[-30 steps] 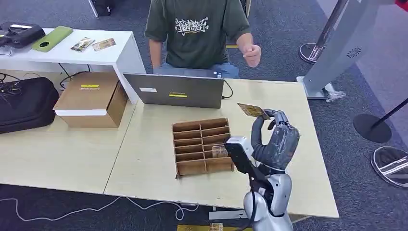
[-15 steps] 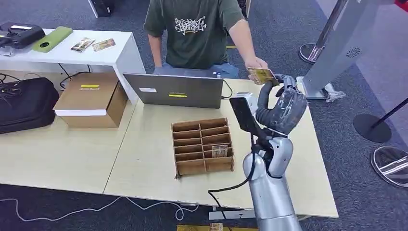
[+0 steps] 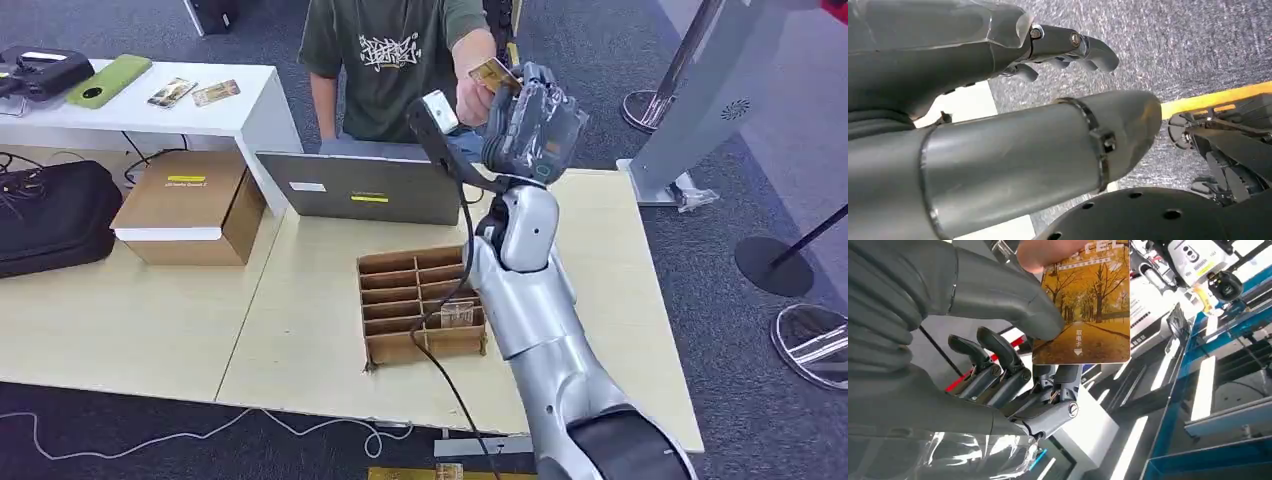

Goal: Pass the card to the sensor for recognition and then transmit it.

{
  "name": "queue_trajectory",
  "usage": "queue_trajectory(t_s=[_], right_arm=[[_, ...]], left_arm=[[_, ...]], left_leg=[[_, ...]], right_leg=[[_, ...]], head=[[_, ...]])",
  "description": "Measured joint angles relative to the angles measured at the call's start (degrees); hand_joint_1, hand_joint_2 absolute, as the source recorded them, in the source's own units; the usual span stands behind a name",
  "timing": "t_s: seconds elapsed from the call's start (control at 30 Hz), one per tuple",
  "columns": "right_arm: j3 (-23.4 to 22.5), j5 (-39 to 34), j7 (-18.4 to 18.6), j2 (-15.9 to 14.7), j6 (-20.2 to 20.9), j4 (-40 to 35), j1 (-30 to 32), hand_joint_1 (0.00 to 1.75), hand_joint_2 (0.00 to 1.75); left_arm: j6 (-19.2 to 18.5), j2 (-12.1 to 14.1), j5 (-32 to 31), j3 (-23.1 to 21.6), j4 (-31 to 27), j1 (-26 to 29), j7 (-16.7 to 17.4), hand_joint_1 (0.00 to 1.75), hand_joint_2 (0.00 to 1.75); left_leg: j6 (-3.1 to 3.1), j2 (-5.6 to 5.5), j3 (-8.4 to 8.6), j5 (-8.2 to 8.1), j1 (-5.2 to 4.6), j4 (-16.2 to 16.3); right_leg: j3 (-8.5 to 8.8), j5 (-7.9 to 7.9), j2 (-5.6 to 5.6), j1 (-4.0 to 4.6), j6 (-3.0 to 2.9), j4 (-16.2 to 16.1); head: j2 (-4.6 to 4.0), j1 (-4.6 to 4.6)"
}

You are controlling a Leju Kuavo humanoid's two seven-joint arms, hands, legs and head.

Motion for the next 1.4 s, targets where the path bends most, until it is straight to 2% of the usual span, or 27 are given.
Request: queue_trajectory(t_s=[0.13,0.33,0.77,0.8,0.83,0.87,0.9,0.93,1.0,1.1,1.27,1.4], right_arm=[[3.5,0.0,3.3,-1.1,0.0,7.1,-4.3,1.75,1.75],[6.1,0.0,4.2,-2.2,0.0,13.7,-7.5,1.75,1.75],[8.0,0.0,4.0,-3.1,0.0,17.1,-8.4,1.75,1.75],[8.1,-0.1,4.0,-3.1,0.0,17.1,-8.5,1.52,1.75],[8.4,-2.0,5.6,-3.5,0.0,17.1,-8.9,0.45,1.75],[9.7,-5.8,7.8,-4.0,0.0,17.3,-9.6,0.0,1.75],[12.4,-11.8,9.8,-4.3,0.0,17.4,-10.5,0.0,1.75],[14.7,-15.2,10.1,-4.7,0.0,17.7,-11.0,0.0,1.75],[19.4,-14.5,8.9,-5.2,0.0,18.6,-11.3,0.0,1.75],[19.8,-11.3,7.0,-5.2,0.0,20.5,-11.9,0.0,1.75],[19.7,-10.6,5.6,-5.2,0.0,22.5,-12.6,0.0,1.75],[17.7,-8.5,3.4,-5.2,0.0,22.2,-12.2,0.0,1.75]], left_arm=[[0.3,0.0,-1.4,-0.3,-0.1,-0.4,0.6,0.0,0.0],[0.4,0.0,-2.2,-0.4,-0.4,-0.9,0.7,0.0,0.0],[0.3,0.2,-3.3,-0.4,-1.0,-1.5,1.4,0.0,0.0],[0.3,0.2,-3.5,-0.4,-1.0,-1.5,1.4,0.0,0.0],[0.4,0.2,-3.7,-0.4,-1.0,-1.5,1.4,0.0,0.0],[0.4,0.3,-3.7,-0.4,-1.2,-1.6,1.4,0.0,0.0],[0.4,0.3,-3.7,-0.4,-1.3,-1.7,1.4,0.0,0.0],[0.3,0.3,-3.7,-0.4,-1.3,-1.7,1.5,0.0,0.0],[0.2,0.5,-3.5,-0.4,-1.4,-1.9,1.8,0.0,0.0],[0.1,0.6,-3.2,-0.4,-1.4,-2.4,1.9,0.0,0.0],[-0.2,0.8,-2.8,-0.4,-1.5,-2.4,2.1,0.0,0.0],[-0.6,1.0,-2.2,-0.4,-1.5,-2.5,2.3,0.0,0.0]], left_leg=[[0.0,0.0,0.0,0.0,0.0,0.0],[0.0,-0.01,-0.01,0.0,0.0,0.0],[0.0,-0.01,-0.07,-0.01,0.0,0.0],[0.0,0.0,-0.05,-0.01,0.0,0.0],[0.0,0.03,-0.06,-0.01,-0.01,0.0],[0.01,-0.01,-0.11,-0.01,-0.01,0.0],[0.0,-0.01,-0.1,-0.01,0.0,0.0],[0.0,0.0,-0.07,-0.01,0.0,0.0],[0.0,0.17,-0.05,-0.01,-0.01,0.0],[0.0,0.02,-0.06,0.01,0.02,0.0],[-0.03,0.06,-0.05,0.03,0.01,0.0],[-0.03,0.01,-0.06,0.03,0.02,0.0]], right_leg=[[-0.01,0.01,0.0,0.0,0.01,0.0],[-0.01,0.01,0.0,0.0,0.01,0.0],[-0.08,0.0,0.0,0.0,0.01,0.0],[-0.09,0.0,0.02,0.0,0.01,0.0],[-0.1,0.0,0.05,0.0,0.01,0.0],[-0.08,0.0,0.01,-0.01,0.01,0.0],[-0.08,0.0,-0.01,0.0,0.01,0.0],[-0.09,0.01,0.01,0.0,0.01,0.0],[-0.13,0.08,0.15,0.0,-0.07,0.0],[-0.08,0.07,-0.01,0.0,-0.07,0.0],[-0.09,0.08,0.05,0.01,-0.07,0.0],[-0.09,0.07,0.01,0.01,-0.07,0.0]], head=[[0.0,0.0],[0.0,0.0],[0.0,0.02],[0.0,0.0],[0.0,0.0],[0.0,-0.04],[0.0,0.07],[0.0,0.04],[0.0,-0.02],[0.0,0.0],[0.0,0.0],[0.0,0.0]])
